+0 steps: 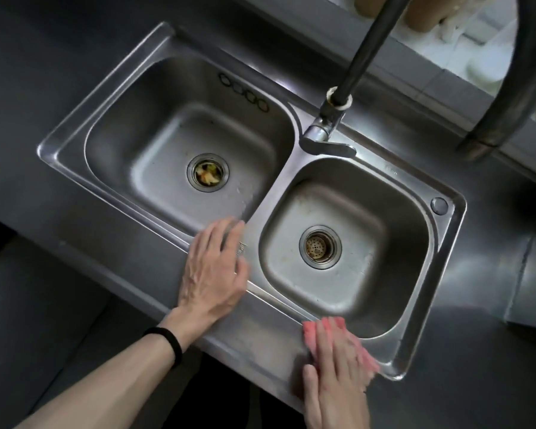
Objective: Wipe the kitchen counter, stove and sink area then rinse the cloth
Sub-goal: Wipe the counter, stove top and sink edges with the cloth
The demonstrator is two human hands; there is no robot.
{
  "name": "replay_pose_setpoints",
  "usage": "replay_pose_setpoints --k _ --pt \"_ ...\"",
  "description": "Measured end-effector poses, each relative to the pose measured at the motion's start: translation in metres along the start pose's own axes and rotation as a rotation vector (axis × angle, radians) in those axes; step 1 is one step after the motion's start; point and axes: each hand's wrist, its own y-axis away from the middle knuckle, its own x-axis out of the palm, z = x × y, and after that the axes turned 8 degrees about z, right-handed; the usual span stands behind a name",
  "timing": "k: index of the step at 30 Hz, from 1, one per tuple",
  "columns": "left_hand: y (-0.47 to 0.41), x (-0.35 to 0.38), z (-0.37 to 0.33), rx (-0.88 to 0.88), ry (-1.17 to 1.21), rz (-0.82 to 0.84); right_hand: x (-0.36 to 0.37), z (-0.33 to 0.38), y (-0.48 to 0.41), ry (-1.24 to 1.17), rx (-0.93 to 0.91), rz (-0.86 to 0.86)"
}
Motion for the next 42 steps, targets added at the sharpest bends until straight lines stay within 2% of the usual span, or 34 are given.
replay_pose_setpoints --k 3,5,8,13,17,19,21,22,24,25,26,28,29,31,33,34,39,42 --pt "-0.003 -0.017 0.045 -0.05 -0.074 -0.034 -0.003 0.054 -0.04 0.038 -0.244 0.073" --pt "-0.002 -0.018 0.063 -0.02 -0.126 0.004 -0.002 0.083 -0.065 0.044 -0.298 0.152" --pt "0.004 -0.012 0.077 0.09 -0.216 0.002 0.004 0.114 -0.098 0.057 -0.318 0.133" --pt "0.002 -0.011 0.077 0.087 -0.19 -0.026 0.011 0.124 -0.155 0.207 -0.202 0.111" --pt "0.001 -0.012 0.076 0.106 -0.191 -0.009 -0.011 0.141 -0.21 -0.105 -0.044 -0.051" --pt "0.0 -0.011 0.077 0.108 -0.193 -0.02 -0.027 0.143 -0.247 -0.308 0.099 -0.044" --pt "-0.001 -0.011 0.077 0.112 -0.202 -0.017 -0.041 0.134 -0.288 -0.56 0.311 -0.207" --pt "-0.001 -0.01 0.077 0.115 -0.206 -0.017 -0.048 0.13 -0.304 -0.549 0.361 -0.242" --pt "-0.002 -0.01 0.078 0.108 -0.206 -0.013 -0.058 0.122 -0.327 -0.836 0.437 -0.207" --pt "-0.002 -0.01 0.078 0.108 -0.208 -0.004 -0.061 0.121 -0.325 -0.902 0.427 -0.159" --pt "-0.003 -0.01 0.078 0.112 -0.212 0.001 -0.063 0.122 -0.316 -0.726 0.335 -0.1" --pt "-0.001 -0.012 0.076 0.109 -0.215 0.008 -0.043 0.122 -0.288 -0.613 0.3 -0.062" --pt "-0.001 -0.013 0.076 0.102 -0.217 0.011 -0.028 0.125 -0.267 -0.556 0.283 -0.125" --pt "-0.001 -0.013 0.075 0.097 -0.221 0.024 -0.005 0.136 -0.22 -0.389 0.373 -0.217" --pt "-0.001 -0.014 0.074 0.088 -0.232 0.039 0.011 0.136 -0.185 -0.467 0.359 0.028" --pt "-0.002 -0.013 0.074 0.084 -0.239 0.043 0.008 0.137 -0.175 -0.433 0.288 0.153" --pt "-0.002 -0.013 0.073 0.092 -0.251 0.034 -0.016 0.126 -0.213 -0.487 0.269 0.193" --pt "-0.003 -0.012 0.073 0.086 -0.248 0.027 -0.038 0.123 -0.247 -0.593 0.275 0.142"
